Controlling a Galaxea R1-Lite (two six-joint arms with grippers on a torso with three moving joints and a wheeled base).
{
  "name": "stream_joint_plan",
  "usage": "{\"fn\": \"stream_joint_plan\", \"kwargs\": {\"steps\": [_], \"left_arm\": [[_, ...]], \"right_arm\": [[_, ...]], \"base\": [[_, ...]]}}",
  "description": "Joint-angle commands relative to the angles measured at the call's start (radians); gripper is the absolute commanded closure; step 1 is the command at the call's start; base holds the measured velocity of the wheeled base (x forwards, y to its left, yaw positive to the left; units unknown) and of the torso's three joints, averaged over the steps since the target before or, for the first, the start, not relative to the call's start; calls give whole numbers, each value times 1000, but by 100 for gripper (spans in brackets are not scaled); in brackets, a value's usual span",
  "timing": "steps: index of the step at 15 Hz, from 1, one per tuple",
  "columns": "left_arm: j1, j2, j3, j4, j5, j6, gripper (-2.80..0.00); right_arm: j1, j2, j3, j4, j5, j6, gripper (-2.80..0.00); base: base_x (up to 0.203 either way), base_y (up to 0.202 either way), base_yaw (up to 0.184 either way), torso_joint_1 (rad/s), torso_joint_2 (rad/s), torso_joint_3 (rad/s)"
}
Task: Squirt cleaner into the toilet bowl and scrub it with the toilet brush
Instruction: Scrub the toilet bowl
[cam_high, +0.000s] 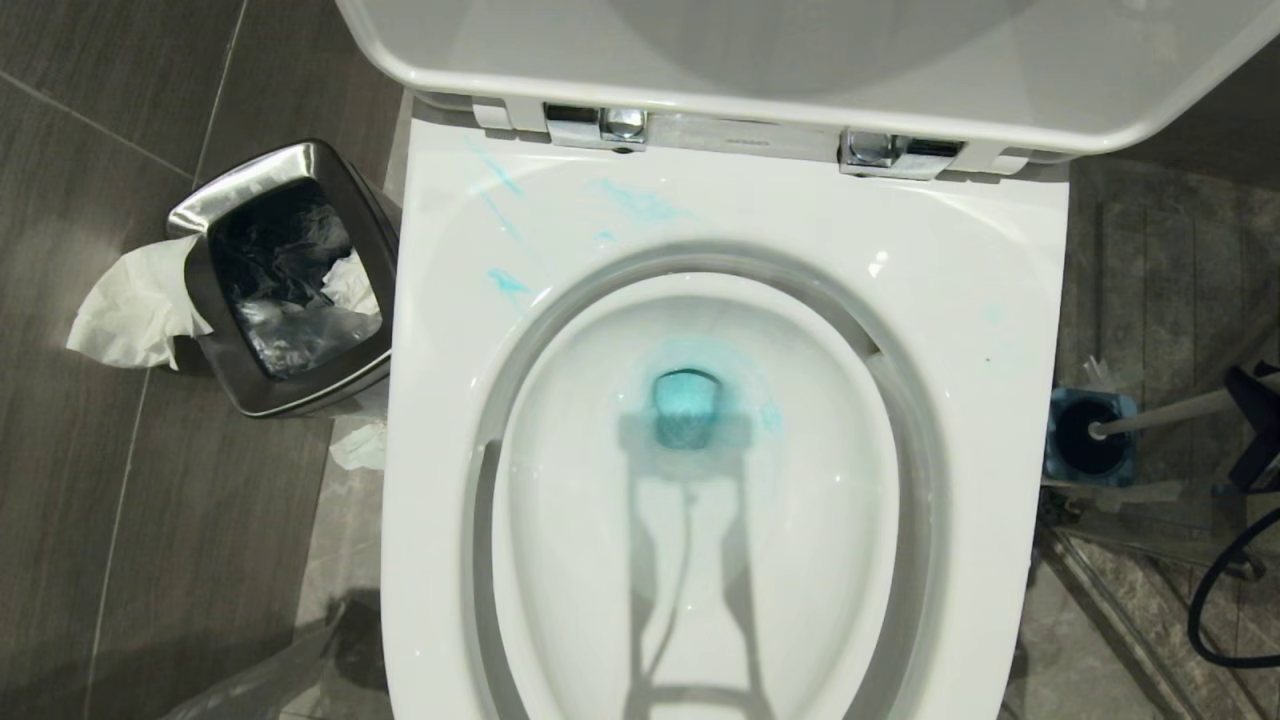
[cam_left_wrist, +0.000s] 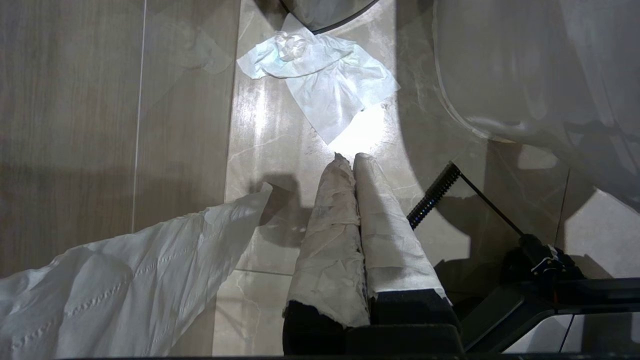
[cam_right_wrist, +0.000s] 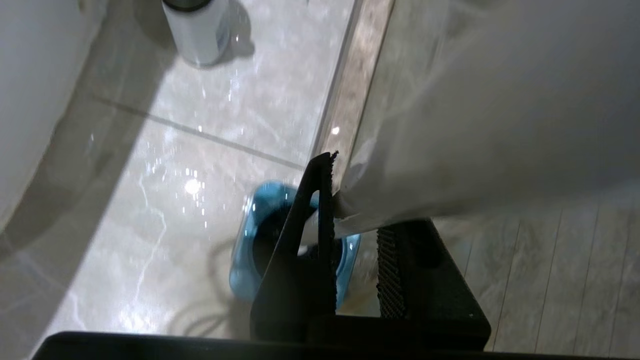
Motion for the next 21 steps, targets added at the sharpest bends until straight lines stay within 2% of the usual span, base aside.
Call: {"fn": "stream_joint_plan", "kwargs": {"steps": [1, 3, 8, 10, 15, 21], "left_arm": [[0, 2, 2, 1, 0, 0, 0], [0, 2, 2, -1, 0, 0, 0], [0, 2, 2, 1, 0, 0, 0], [0, 2, 2, -1, 0, 0, 0], [0, 2, 2, -1, 0, 0, 0], [0, 2, 2, 0, 0, 0, 0]], "right_arm": [[0, -43, -3, -11, -1, 0, 0], [0, -67, -13, -10, -5, 12, 0], [-3, -179, -97, 143, -43, 55, 0], [-4, -235, -169, 274, -60, 68, 0], [-4, -403, -357, 721, -93, 115, 0], [0, -497, -574, 1036, -54, 153, 0]], "base": [[0, 0, 0, 0, 0, 0], [0, 0, 0, 0, 0, 0], [0, 0, 0, 0, 0, 0], [0, 0, 0, 0, 0, 0], [0, 0, 0, 0, 0, 0], [0, 0, 0, 0, 0, 0]]}}
